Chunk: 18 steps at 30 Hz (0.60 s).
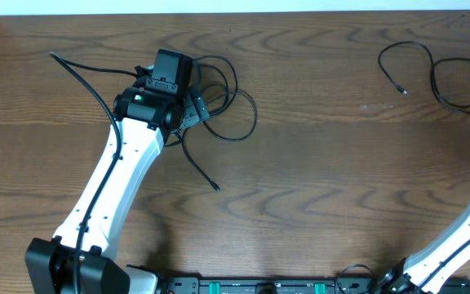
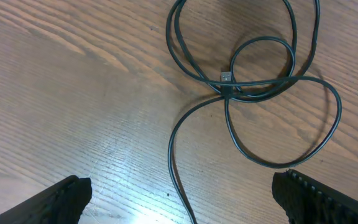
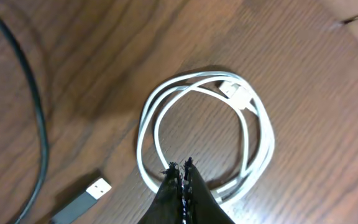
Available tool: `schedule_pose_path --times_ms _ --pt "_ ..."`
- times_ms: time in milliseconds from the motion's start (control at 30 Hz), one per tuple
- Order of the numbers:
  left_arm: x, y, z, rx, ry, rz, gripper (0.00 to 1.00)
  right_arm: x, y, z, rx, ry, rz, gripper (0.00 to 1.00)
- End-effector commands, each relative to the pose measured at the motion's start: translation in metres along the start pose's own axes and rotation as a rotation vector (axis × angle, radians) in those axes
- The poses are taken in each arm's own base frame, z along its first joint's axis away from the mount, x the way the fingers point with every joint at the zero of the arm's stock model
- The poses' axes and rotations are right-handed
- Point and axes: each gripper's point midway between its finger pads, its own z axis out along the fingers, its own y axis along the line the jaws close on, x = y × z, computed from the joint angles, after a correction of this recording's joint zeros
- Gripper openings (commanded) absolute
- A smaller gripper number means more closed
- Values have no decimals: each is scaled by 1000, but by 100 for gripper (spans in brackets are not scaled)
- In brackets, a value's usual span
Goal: Untangle cables
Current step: 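Carry the cable to the upper right with the right gripper and release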
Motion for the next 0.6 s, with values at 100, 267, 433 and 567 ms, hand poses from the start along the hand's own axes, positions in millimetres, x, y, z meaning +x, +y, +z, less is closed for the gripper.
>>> schedule_pose_path --times_ms 100,267,433,567 --pt "-4 1 -6 5 -15 -20 100 18 -15 41 -4 68 11 1" --pt "-4 1 -6 5 -15 -20 100 43 -24 68 -5 157 21 1" --pt "-4 1 -6 5 -15 -20 100 66 -73 70 178 244 44 1" --pt "-4 1 -6 5 -15 -20 100 84 -110 64 288 310 116 1"
